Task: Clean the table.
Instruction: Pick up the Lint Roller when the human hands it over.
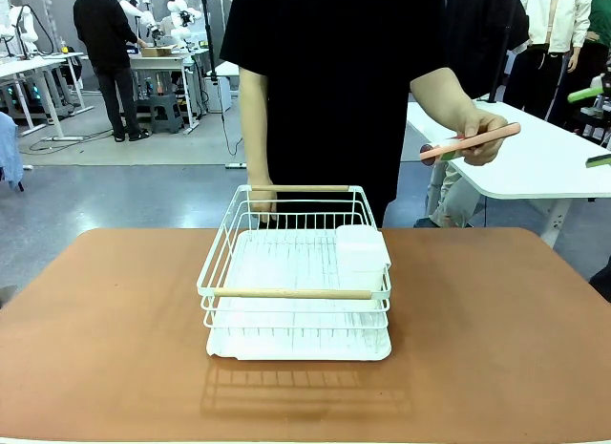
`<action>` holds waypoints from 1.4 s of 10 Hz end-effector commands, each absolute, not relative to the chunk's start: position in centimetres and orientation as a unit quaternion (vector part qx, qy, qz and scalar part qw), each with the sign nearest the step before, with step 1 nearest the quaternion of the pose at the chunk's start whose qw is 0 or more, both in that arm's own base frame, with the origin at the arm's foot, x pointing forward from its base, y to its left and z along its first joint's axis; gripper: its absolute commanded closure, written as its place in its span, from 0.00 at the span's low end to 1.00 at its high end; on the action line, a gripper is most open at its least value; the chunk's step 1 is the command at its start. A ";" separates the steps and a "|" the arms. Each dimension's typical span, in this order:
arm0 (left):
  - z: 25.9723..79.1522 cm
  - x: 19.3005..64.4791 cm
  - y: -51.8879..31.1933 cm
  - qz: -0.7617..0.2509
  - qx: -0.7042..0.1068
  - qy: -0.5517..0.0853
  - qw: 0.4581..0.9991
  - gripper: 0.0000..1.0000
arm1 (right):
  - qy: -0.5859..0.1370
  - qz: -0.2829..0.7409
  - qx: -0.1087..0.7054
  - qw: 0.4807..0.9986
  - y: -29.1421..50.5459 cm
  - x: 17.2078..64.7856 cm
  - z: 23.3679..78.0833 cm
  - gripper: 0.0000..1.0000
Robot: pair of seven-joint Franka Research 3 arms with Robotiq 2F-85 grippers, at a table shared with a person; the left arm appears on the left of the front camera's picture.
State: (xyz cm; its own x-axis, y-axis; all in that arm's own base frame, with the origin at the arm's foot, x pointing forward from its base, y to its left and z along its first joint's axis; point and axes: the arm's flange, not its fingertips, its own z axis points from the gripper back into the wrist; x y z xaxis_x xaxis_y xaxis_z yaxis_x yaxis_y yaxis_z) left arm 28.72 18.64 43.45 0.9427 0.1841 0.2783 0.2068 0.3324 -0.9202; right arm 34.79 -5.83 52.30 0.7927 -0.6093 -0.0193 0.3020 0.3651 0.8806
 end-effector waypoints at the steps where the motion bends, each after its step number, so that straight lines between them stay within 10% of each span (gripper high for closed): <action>1: 43.4 28.5 18.9 -0.016 -0.583 -0.175 0.793 0.00 | -0.127 -0.312 0.476 0.813 -3.2 35.1 53.9 0.00; 14: 43.4 28.5 18.9 -0.016 -0.583 -0.175 0.793 0.00 | -0.104 -0.413 0.393 0.815 1.5 40.5 52.2 0.00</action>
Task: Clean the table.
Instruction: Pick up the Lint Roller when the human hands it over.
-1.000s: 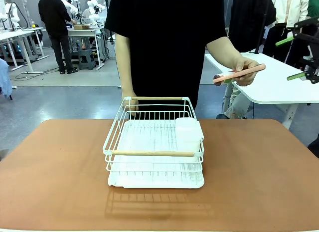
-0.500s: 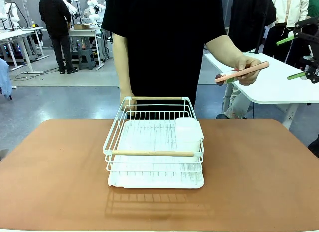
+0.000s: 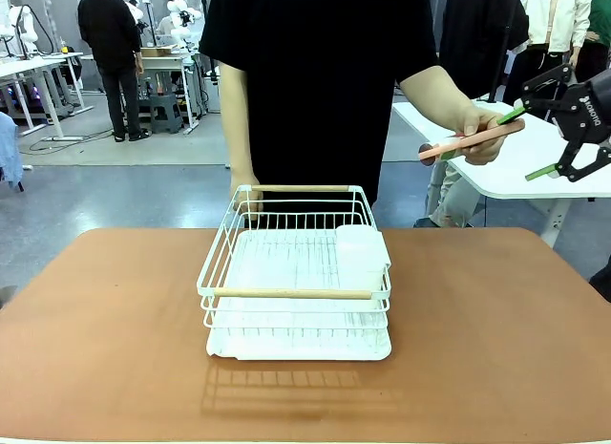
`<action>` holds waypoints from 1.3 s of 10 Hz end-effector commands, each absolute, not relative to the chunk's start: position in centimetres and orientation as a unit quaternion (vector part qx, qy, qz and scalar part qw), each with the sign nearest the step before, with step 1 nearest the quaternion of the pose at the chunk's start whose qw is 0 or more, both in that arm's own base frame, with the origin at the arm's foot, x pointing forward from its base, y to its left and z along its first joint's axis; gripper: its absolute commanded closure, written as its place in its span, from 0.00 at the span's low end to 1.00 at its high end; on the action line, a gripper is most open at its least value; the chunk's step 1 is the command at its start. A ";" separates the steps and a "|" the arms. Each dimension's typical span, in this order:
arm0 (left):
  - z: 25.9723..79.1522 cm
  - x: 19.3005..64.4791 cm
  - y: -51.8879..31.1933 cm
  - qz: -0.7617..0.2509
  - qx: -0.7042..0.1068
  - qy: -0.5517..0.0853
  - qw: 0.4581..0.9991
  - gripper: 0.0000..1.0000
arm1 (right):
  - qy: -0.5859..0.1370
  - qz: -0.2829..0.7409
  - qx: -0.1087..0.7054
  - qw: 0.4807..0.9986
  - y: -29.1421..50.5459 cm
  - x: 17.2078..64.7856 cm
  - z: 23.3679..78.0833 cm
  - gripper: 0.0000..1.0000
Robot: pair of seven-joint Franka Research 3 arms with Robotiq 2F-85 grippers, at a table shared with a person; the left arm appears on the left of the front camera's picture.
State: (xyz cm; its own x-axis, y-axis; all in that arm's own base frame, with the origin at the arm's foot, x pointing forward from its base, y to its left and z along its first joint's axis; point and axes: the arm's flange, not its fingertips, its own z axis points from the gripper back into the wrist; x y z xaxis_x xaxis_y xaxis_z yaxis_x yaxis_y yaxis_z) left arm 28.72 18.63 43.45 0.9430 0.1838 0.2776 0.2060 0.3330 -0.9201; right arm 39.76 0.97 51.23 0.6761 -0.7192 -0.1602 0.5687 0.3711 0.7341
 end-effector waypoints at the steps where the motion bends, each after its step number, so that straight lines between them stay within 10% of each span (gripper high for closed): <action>1: 43.4 28.5 18.9 -0.016 -0.583 -0.175 0.793 0.00 | -0.118 -0.423 0.402 0.803 1.7 41.0 52.3 0.00; 7: 43.4 28.5 18.9 -0.016 -0.583 -0.175 0.793 0.00 | -0.153 -0.450 0.407 0.780 2.8 42.8 52.1 0.00; 8: 43.4 28.5 18.9 -0.016 -0.583 -0.175 0.793 0.00 | -0.156 -0.448 0.405 0.782 3.0 43.0 52.0 0.09; 11: 43.4 28.5 18.9 -0.016 -0.583 -0.175 0.793 0.00 | -0.166 -0.445 0.411 0.778 3.0 43.4 51.6 1.00; 13: 43.4 28.5 18.9 -0.016 -0.583 -0.175 0.793 0.00 | -0.169 -0.447 0.409 0.777 2.8 43.3 51.8 1.00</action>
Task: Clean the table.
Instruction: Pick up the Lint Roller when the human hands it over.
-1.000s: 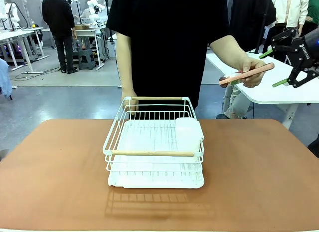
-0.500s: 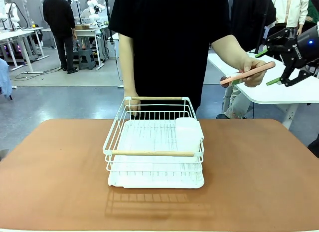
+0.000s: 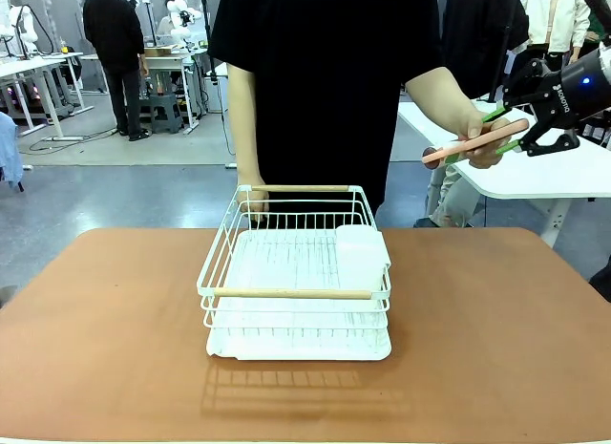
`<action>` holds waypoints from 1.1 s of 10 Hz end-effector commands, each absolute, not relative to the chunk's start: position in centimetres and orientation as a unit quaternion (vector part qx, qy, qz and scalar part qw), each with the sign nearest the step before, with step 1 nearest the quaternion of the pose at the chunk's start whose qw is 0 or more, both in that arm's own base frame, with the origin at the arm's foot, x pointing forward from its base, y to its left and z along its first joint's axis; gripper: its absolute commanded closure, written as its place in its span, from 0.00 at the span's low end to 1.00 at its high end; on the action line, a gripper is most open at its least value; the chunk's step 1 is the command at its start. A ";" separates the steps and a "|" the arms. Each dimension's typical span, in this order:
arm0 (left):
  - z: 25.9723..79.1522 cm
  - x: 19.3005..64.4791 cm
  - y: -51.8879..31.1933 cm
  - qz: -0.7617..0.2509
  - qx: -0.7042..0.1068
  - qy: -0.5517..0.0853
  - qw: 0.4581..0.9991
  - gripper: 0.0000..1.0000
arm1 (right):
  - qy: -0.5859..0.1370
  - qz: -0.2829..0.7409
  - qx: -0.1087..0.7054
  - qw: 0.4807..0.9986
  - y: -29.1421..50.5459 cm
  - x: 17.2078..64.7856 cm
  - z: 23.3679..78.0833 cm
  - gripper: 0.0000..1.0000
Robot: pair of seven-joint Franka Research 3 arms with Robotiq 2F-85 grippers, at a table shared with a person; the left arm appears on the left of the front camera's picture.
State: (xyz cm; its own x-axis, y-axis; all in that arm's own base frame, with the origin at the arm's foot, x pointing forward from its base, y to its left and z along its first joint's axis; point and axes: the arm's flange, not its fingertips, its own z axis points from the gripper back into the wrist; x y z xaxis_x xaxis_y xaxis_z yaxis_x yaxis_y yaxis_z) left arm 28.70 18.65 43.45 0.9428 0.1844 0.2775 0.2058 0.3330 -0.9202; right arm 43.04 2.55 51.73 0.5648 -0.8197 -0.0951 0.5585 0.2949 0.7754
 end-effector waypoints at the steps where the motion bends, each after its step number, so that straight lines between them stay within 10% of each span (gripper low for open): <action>1: 43.4 28.5 18.9 -0.016 -0.583 -0.175 0.793 0.00 | -0.170 -0.450 0.409 0.775 2.7 43.4 51.7 0.87; 3: 43.4 28.5 18.9 -0.016 -0.583 -0.175 0.793 0.00 | -0.165 -0.449 0.411 0.776 2.7 43.4 51.6 1.00; 11: 43.4 28.5 18.9 -0.016 -0.583 -0.175 0.793 0.00 | -0.163 -0.441 0.403 0.785 2.3 43.1 51.7 0.94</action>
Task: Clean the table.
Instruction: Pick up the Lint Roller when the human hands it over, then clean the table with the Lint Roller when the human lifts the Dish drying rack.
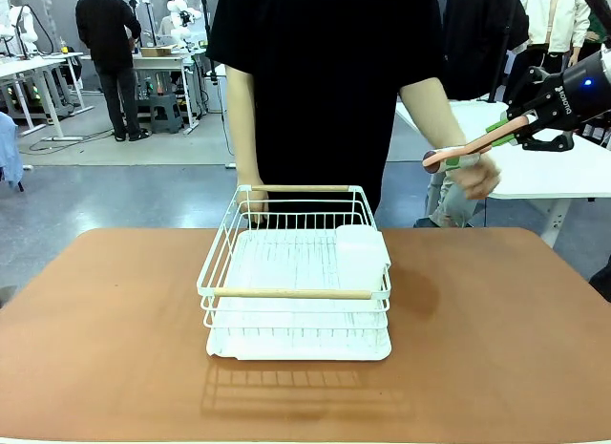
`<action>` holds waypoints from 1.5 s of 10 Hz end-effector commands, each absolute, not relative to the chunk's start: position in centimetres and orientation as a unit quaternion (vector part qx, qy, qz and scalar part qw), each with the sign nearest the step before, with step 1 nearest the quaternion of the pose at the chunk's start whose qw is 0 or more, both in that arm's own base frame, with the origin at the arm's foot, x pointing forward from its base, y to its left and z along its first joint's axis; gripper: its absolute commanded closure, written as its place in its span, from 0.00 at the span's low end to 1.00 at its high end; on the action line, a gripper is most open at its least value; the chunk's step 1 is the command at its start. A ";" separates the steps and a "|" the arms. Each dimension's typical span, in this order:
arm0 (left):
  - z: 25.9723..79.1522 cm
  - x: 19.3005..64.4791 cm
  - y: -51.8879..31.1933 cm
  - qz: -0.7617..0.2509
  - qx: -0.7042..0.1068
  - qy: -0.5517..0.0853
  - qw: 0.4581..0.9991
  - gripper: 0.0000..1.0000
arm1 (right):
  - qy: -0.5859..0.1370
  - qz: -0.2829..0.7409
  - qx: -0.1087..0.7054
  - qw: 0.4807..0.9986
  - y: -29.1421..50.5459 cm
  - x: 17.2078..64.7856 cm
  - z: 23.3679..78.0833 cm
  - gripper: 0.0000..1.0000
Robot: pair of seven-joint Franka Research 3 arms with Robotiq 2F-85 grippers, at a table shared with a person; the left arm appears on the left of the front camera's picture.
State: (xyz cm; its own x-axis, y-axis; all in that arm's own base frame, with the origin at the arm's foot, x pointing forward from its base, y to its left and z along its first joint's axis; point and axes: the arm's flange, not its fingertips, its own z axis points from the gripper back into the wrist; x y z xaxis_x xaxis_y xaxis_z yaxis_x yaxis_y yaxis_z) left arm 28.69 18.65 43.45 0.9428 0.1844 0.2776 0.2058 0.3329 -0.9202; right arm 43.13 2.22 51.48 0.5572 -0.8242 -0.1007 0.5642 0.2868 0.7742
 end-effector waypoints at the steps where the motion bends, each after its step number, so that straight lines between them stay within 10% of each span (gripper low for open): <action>1: 43.4 28.5 18.9 -0.016 -0.583 -0.175 0.793 0.00 | -0.163 -0.441 0.403 0.785 2.3 43.1 51.7 0.94; 15: 43.4 28.5 18.9 -0.016 -0.583 -0.175 0.793 0.00 | -0.163 -0.441 0.403 0.785 2.3 43.1 51.7 0.94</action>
